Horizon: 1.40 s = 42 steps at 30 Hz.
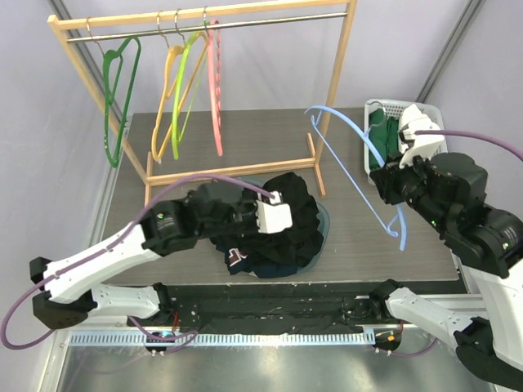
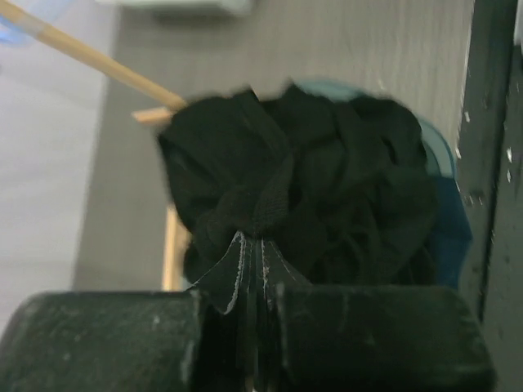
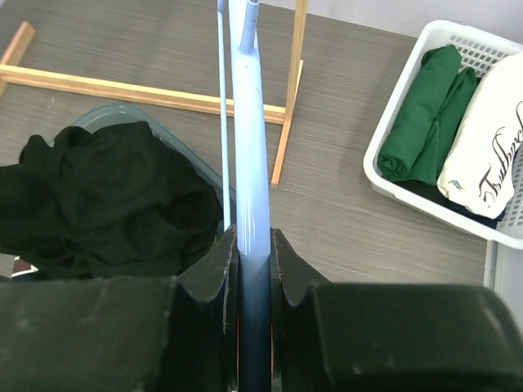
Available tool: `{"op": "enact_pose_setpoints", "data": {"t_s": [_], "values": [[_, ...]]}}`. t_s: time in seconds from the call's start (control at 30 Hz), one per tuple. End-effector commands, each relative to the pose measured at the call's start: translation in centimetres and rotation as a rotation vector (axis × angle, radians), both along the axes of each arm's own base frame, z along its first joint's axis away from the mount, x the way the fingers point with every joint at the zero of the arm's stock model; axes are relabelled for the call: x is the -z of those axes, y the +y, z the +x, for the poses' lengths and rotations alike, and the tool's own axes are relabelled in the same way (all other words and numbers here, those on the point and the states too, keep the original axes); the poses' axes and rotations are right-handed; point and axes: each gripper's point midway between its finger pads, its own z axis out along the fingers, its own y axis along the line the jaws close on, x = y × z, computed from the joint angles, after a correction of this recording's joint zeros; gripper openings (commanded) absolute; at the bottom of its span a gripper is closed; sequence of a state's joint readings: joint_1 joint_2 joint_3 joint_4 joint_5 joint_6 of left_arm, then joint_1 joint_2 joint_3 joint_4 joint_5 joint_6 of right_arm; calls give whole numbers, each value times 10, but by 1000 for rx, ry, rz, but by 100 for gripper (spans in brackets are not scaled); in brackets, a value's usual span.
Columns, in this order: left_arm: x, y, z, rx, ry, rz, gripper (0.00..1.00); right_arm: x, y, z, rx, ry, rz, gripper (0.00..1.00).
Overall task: Remove the tank top from the hanger
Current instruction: Place the tank top in the bin.
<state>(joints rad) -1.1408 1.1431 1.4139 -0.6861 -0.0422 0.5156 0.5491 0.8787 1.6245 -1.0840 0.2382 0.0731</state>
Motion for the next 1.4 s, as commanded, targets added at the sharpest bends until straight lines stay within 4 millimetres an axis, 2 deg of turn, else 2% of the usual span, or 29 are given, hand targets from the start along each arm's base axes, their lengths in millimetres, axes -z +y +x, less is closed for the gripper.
{"op": "enact_pose_setpoints", "data": {"t_s": [0.0, 0.13, 0.2, 0.23, 0.37, 0.4, 0.43, 0.47, 0.63, 0.73, 0.77, 0.8, 0.83, 0.87, 0.9, 0.93, 0.97, 1.0, 1.07, 1.13, 1.27, 1.3, 1.33, 1.37], "values": [[49, -7, 3, -56, 87, 13, 0, -34, 5, 16, 8, -132, 41, 1], [99, -12, 8, -91, 150, 76, 0, -32, 5, 17, 4, -132, 32, 1], [115, -17, 18, -115, 151, 83, 0, -33, 6, 16, -1, -138, 35, 1], [130, -13, 26, -143, 162, 105, 0, -34, 6, 14, -7, -142, 43, 1], [165, -14, 46, -208, 204, 131, 0, -33, 5, 13, -5, -152, 50, 1], [173, -15, 47, -208, 212, 142, 0, -33, 5, 12, -9, -154, 48, 1], [193, -13, 47, -208, 224, 182, 0, -31, 6, 12, -12, -151, 48, 1], [200, -14, 49, -206, 217, 187, 0, -27, 7, 14, -14, -145, 43, 1], [252, -10, 47, -213, 290, 300, 0, -17, 10, 18, -20, -127, 22, 1], [278, -5, 33, -193, 375, 346, 0, -11, 11, 23, -16, -120, 15, 1], [290, -3, 25, -215, 450, 352, 0, -9, 13, 24, -19, -117, 15, 1], [300, 5, 25, -256, 523, 365, 0, -8, 14, 25, -22, -113, 14, 1], [302, 1, 14, -230, 611, 356, 0, -6, 15, 27, -21, -108, 9, 1], [308, 7, 2, -218, 659, 400, 0, -5, 17, 28, -27, -104, 10, 1], [311, 9, -5, -202, 684, 429, 0, -5, 19, 29, -32, -104, 10, 1], [306, 4, -6, -199, 694, 440, 0, -3, 20, 32, -33, -101, 5, 1], [320, 20, -19, -243, 789, 540, 0, -5, 20, 34, -27, -107, 3, 1], [313, 14, -18, -242, 825, 553, 0, -7, 20, 35, -24, -110, 4, 1], [319, 30, -32, -259, 905, 657, 0, -10, 22, 39, -26, -114, 1, 1], [322, 30, -30, -253, 885, 671, 0, -12, 22, 42, -20, -112, -5, 1], [320, 34, -26, -249, 847, 668, 0, -34, 28, 50, -21, -140, 12, 1], [322, 38, -29, -249, 854, 680, 0, -37, 31, 53, -28, -138, 13, 1], [321, 42, -33, -238, 855, 687, 2, -47, 34, 52, -45, -153, 29, 1], [324, 48, -36, -230, 854, 703, 5, -48, 38, 56, -53, -146, 25, 1]]}}
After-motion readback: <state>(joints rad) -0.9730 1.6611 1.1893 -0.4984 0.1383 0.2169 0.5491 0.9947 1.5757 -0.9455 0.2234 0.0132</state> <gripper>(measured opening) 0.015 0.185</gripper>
